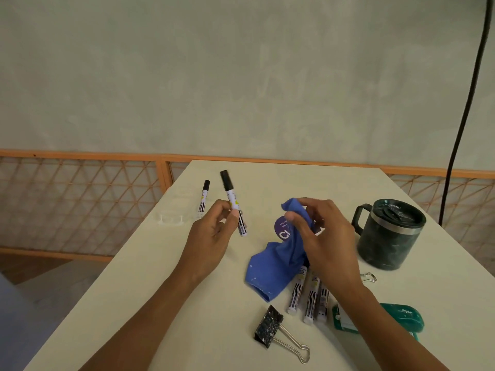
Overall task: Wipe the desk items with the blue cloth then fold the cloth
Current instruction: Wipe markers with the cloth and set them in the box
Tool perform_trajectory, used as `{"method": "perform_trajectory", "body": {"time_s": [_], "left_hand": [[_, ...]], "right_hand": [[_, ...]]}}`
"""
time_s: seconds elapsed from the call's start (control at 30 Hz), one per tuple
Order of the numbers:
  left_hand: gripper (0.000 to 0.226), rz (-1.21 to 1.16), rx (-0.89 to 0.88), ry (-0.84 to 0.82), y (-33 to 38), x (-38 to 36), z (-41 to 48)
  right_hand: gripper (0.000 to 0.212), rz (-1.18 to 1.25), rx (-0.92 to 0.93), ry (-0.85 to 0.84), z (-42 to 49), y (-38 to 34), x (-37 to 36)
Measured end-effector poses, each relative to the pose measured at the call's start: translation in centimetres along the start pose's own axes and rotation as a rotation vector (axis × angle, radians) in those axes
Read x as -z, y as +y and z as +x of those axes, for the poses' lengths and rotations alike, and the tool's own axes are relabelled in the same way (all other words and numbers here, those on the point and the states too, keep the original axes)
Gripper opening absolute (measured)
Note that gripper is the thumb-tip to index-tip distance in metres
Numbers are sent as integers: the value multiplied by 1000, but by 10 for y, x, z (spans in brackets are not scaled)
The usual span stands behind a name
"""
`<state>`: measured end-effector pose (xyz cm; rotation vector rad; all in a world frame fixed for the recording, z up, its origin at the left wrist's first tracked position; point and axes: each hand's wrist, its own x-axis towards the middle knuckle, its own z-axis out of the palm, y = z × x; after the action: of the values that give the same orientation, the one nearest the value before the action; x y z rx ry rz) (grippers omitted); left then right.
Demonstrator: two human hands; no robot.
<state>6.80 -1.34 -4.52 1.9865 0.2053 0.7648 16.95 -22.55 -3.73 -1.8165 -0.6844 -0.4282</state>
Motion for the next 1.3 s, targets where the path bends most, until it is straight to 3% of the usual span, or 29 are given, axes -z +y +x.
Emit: {"method": "perform_trajectory", "body": {"time_s": [0.13, 0.27, 0.4, 0.57, 0.9, 1.2, 1.3], "left_hand": [[11, 251, -108, -17, -3, 2, 2], [13, 320, -159, -28, -5, 2, 0], [13, 163, -86, -165, -3, -4, -1], [33, -60, 19, -358, 0, -6, -4], [37, -97, 49, -323, -1, -5, -2], [47, -104, 87, -321, 2, -5, -2], [48, -124, 110, -305, -3, -3, 1]], "right_hand": [[17, 178, -177, 110, 5, 0, 4], [14, 273, -185, 154, 5, -4, 7], [11, 324, -152, 156, 2, -11, 6], [14, 320, -154, 170, 2, -10, 8], [21, 173, 15, 99, -2, -15, 6], [16, 141, 45, 31, 0, -10, 3], [26, 148, 25, 44, 1, -10, 4]]}}
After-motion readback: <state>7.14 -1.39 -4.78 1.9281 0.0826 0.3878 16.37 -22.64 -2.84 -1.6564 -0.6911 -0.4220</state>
